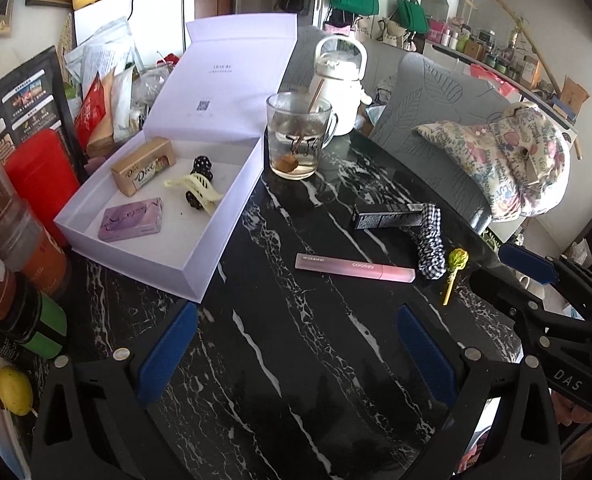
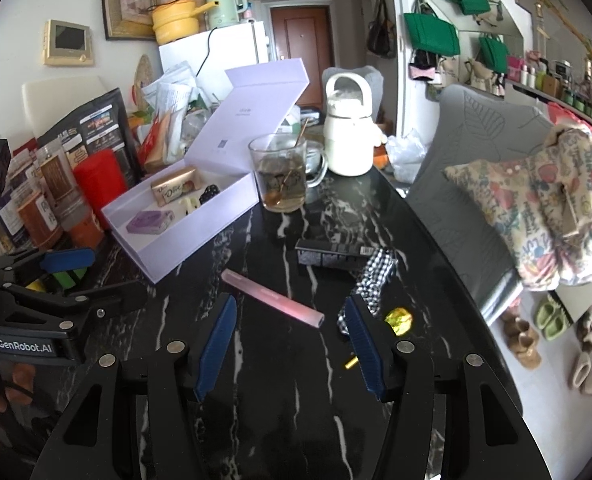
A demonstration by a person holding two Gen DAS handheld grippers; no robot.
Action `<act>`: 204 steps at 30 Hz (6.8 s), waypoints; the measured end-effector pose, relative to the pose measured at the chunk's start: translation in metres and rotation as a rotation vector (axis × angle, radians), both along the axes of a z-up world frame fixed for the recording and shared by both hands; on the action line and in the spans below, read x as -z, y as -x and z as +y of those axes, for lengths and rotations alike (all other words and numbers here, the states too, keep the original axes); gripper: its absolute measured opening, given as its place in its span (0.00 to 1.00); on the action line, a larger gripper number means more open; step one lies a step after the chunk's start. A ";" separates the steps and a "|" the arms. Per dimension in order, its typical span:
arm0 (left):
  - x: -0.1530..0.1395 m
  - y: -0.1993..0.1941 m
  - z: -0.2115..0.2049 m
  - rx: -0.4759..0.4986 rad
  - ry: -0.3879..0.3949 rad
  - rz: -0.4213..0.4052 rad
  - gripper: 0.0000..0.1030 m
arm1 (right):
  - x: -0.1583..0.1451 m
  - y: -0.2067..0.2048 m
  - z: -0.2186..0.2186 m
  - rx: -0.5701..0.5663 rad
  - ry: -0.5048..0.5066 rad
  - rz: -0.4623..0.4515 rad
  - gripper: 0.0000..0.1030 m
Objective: Organize rigid objects
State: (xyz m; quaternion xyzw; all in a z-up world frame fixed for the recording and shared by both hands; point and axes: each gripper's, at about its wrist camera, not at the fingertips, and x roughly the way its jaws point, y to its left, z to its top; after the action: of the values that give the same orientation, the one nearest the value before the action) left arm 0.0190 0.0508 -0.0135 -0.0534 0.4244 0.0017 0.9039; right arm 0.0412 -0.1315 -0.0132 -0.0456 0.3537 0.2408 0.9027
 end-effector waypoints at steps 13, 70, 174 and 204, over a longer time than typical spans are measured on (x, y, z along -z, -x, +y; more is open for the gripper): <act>0.023 -0.034 0.016 -0.004 0.012 0.076 0.98 | 0.049 -0.055 0.040 -0.126 0.086 0.096 0.55; 0.056 -0.093 -0.104 0.191 0.093 0.100 0.98 | 0.054 -0.052 -0.092 0.071 0.089 0.144 0.13; 0.036 0.114 0.073 -0.179 0.128 -0.017 0.23 | 0.032 0.092 0.108 -0.425 0.033 0.070 0.13; 0.008 0.056 0.120 -0.166 0.123 -0.079 0.23 | 0.001 0.032 0.167 -0.468 0.023 0.033 0.13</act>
State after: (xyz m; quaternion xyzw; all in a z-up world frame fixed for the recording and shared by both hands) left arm -0.0370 0.1705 -0.0213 -0.1436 0.3820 0.0482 0.9117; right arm 0.0088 0.0354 -0.0145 -0.1327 0.3507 0.4404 0.8157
